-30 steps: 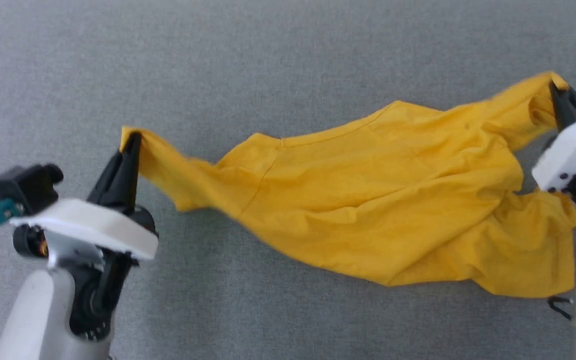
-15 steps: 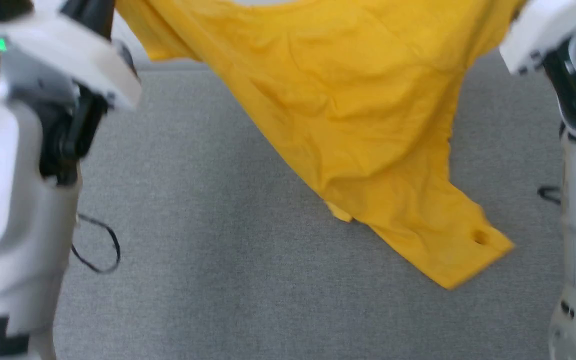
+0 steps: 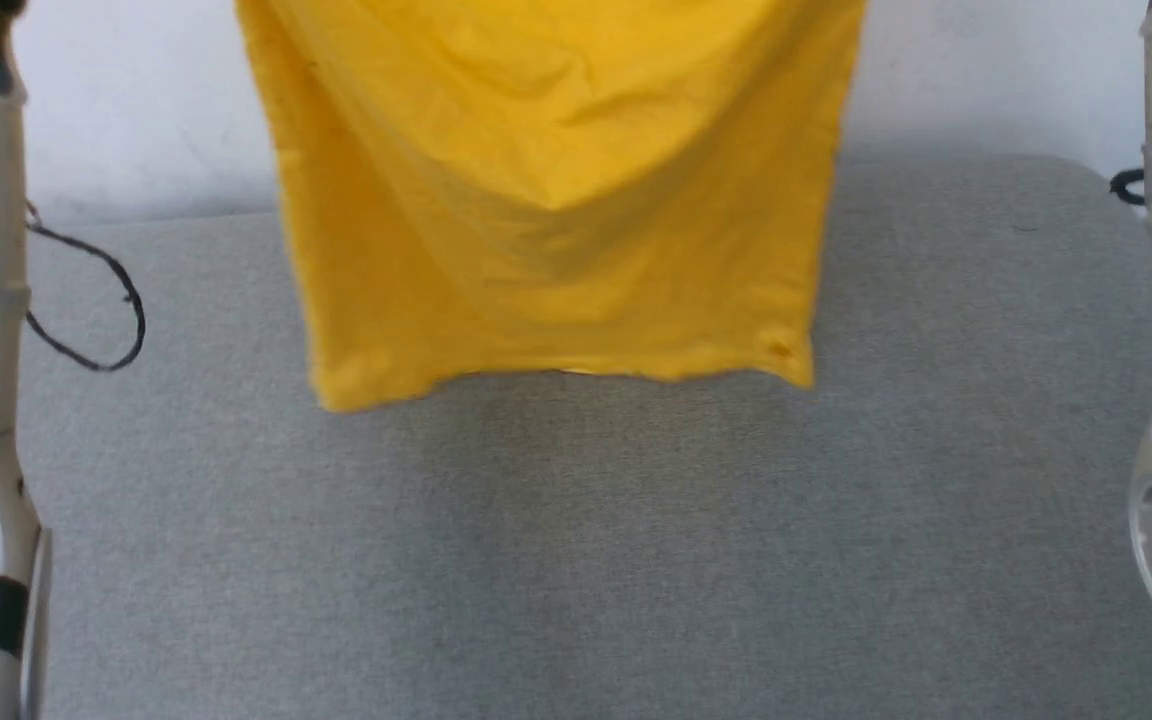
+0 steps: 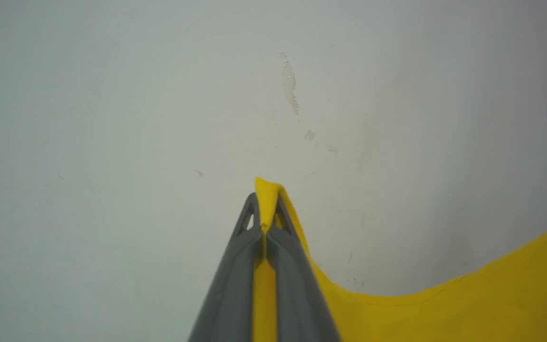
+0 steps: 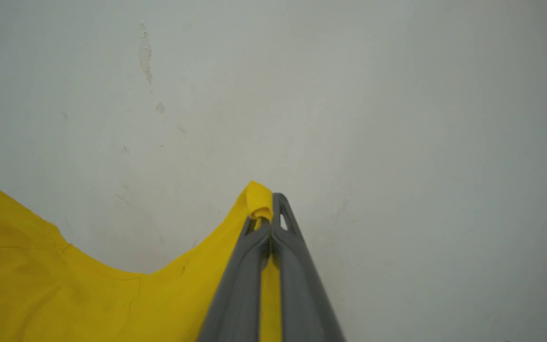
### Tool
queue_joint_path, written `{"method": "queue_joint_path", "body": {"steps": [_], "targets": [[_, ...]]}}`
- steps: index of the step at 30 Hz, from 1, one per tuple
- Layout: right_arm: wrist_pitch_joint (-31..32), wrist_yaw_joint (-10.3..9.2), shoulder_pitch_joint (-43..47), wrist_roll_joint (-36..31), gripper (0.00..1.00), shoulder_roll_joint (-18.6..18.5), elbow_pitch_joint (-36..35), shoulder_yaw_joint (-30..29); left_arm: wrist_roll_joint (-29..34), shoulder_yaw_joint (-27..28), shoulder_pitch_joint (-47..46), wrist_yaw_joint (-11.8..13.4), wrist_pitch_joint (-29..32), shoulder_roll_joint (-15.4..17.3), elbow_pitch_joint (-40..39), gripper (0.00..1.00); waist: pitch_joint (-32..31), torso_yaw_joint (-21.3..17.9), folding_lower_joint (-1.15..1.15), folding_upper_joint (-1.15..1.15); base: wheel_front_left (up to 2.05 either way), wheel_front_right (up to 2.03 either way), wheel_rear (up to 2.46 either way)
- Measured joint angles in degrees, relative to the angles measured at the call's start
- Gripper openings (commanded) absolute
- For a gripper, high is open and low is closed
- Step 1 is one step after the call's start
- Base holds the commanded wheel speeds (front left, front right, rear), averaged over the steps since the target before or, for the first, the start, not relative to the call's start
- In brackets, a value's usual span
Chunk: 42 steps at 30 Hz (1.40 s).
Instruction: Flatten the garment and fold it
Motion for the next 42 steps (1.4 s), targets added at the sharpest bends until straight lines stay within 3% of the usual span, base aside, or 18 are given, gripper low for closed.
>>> {"method": "queue_joint_path", "body": {"steps": [8, 17, 23, 29, 36, 42], "targets": [[-1.09, 0.00, -5.67, -1.29, 0.00, 0.77, 7.81, 0.04, 0.34, -0.67, -4.17, -0.59, 0.66, 0.57, 4.41, 0.00, 0.44, -1.88, 0.00, 0.00, 0.00, 0.00, 0.00], [-2.21, 0.00, -11.73, -3.52, 0.00, 1.45, 11.89, -1.01, 0.23, 0.54, -10.25, -0.65, -1.86, 1.00, 5.36, 0.00, 5.91, -2.84, 0.01, 0.00, 0.00, 0.00, 0.00], [-5.27, 0.00, -16.33, -7.94, 0.00, 1.71, 11.45, -3.03, 0.42, 1.05, -16.24, -2.12, -10.42, 0.64, 4.38, 0.00, 11.85, -2.92, 0.02, 0.00, 0.00, 0.00, 0.00], [-13.71, 0.01, -19.95, -14.06, 0.00, 1.87, 11.85, -3.37, 0.46, 1.25, -18.34, -4.83, -21.87, -1.58, 6.27, 0.00, 17.56, -1.90, 0.03, 0.00, 0.00, 0.00, 0.00], [-19.53, 0.01, -24.34, -22.42, 0.00, 1.34, 12.70, -4.47, -1.45, 1.44, -21.36, -7.69, -27.37, -2.15, 8.39, 0.00, 22.78, 0.16, 0.01, 0.00, 0.00, 0.00, 0.00], [-21.89, 0.02, -26.11, -25.77, 0.00, -0.64, 13.90, -4.11, -4.35, 2.35, -21.20, -8.71, -30.48, -0.52, 8.99, 0.00, 27.41, 1.60, 0.01, 0.00, 0.00, 0.00, 0.00]]}}
